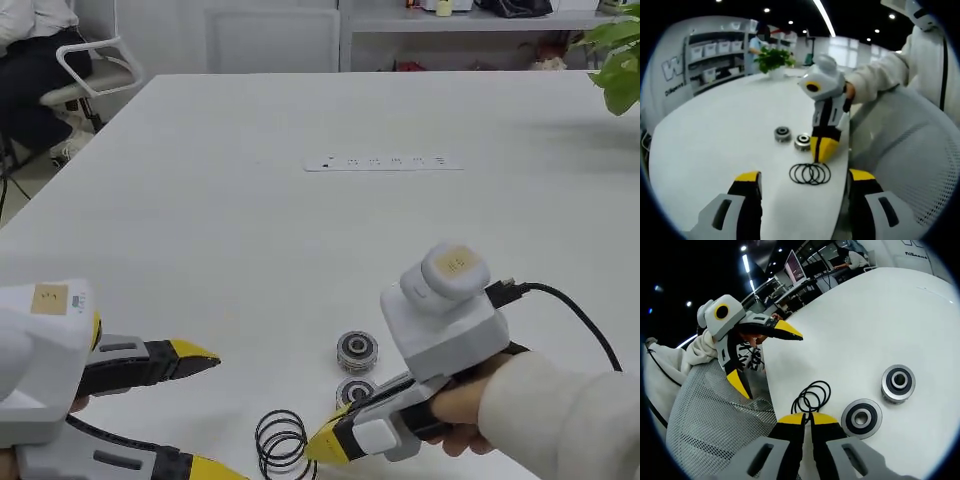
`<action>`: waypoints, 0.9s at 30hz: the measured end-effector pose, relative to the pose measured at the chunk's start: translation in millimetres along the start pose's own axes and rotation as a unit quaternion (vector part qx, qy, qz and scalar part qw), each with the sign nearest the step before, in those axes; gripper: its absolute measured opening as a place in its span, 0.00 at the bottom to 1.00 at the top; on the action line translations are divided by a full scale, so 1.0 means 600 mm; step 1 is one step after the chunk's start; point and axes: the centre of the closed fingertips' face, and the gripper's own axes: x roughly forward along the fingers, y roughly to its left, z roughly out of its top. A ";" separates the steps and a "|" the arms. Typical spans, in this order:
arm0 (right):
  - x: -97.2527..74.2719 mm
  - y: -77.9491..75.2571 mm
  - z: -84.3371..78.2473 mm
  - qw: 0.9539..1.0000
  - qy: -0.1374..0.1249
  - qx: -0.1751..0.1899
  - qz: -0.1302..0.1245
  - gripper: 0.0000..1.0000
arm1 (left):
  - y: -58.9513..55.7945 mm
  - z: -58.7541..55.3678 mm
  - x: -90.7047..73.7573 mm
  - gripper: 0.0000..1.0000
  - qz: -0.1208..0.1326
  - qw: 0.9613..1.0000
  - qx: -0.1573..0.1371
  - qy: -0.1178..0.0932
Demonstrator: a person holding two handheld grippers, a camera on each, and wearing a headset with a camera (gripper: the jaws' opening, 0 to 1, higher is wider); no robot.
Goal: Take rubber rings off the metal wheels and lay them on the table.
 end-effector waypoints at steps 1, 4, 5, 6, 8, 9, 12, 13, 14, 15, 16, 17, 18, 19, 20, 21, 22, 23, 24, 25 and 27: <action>0.000 0.000 0.000 1.000 0.001 -0.005 0.000 0.02 | 0.000 0.000 0.000 0.71 0.000 1.000 0.000 0.000; 0.000 -0.001 0.001 1.000 0.003 -0.013 -0.003 0.06 | 0.000 0.000 0.000 0.71 -0.001 1.000 0.000 0.001; 0.000 -0.001 0.001 1.000 0.003 -0.016 -0.004 0.08 | 0.000 0.000 0.000 0.71 -0.001 1.000 0.000 0.001; 0.000 -0.001 -0.001 1.000 0.006 -0.020 -0.005 0.09 | 0.000 0.000 0.000 0.71 0.000 1.000 0.000 0.001; 0.000 -0.001 0.000 1.000 0.007 -0.028 -0.008 0.10 | 0.001 -0.001 0.000 0.71 0.000 1.000 -0.001 0.001; 0.000 -0.002 0.000 0.999 0.007 -0.032 -0.010 0.10 | 0.001 -0.001 0.000 0.71 0.000 1.000 -0.001 0.001; 0.000 -0.001 0.000 0.999 0.007 -0.032 -0.008 0.09 | 0.001 -0.001 0.000 0.71 0.000 1.000 -0.001 0.001; 0.000 -0.001 0.000 0.999 0.008 -0.032 -0.007 0.09 | 0.001 -0.001 0.000 0.71 0.000 1.000 -0.002 0.001; 0.000 0.001 -0.002 0.999 0.010 -0.032 -0.005 0.08 | 0.001 -0.001 0.000 0.71 0.000 1.000 -0.002 0.001; 0.001 0.003 -0.003 0.999 0.011 -0.031 -0.002 0.07 | 0.001 -0.001 0.001 0.71 0.000 1.000 -0.002 0.002; 0.002 0.006 -0.004 0.999 0.013 -0.032 0.002 0.07 | 0.000 -0.002 0.001 0.71 -0.001 1.000 -0.002 0.002; 0.003 0.008 -0.005 0.999 0.014 -0.034 0.004 0.07 | -0.001 -0.002 0.001 0.71 -0.002 1.000 -0.002 0.002; 0.005 0.009 -0.006 0.999 0.015 -0.035 0.004 0.08 | -0.001 -0.003 0.001 0.71 -0.002 1.000 -0.002 0.003; 0.005 0.009 -0.006 0.999 0.016 -0.037 0.005 0.08 | -0.001 -0.004 0.001 0.71 -0.002 1.000 -0.001 0.004; 0.006 0.009 -0.007 0.999 0.017 -0.038 0.005 0.08 | -0.001 -0.004 0.001 0.71 -0.001 1.000 -0.001 0.004; 0.006 0.011 -0.007 0.999 0.017 -0.039 0.007 0.08 | 0.000 -0.004 0.001 0.71 -0.001 1.000 -0.001 0.005; 0.005 0.013 -0.006 0.999 0.015 -0.038 0.010 0.08 | 0.000 -0.004 0.001 0.71 -0.001 1.000 -0.001 0.005; 0.005 0.014 -0.005 0.999 0.013 -0.038 0.012 0.08 | -0.001 -0.004 0.001 0.70 -0.001 1.000 -0.001 0.004; 0.005 0.014 -0.004 0.999 0.012 -0.037 0.012 0.08 | -0.001 -0.004 0.001 0.70 -0.001 1.000 -0.001 0.004; 0.005 0.014 -0.004 0.999 0.012 -0.036 0.011 0.08 | -0.001 -0.004 0.001 0.70 -0.001 1.000 -0.001 0.004; 0.004 0.012 -0.003 0.999 0.012 -0.038 0.010 0.08 | -0.001 -0.004 0.001 0.70 -0.001 1.000 -0.001 0.005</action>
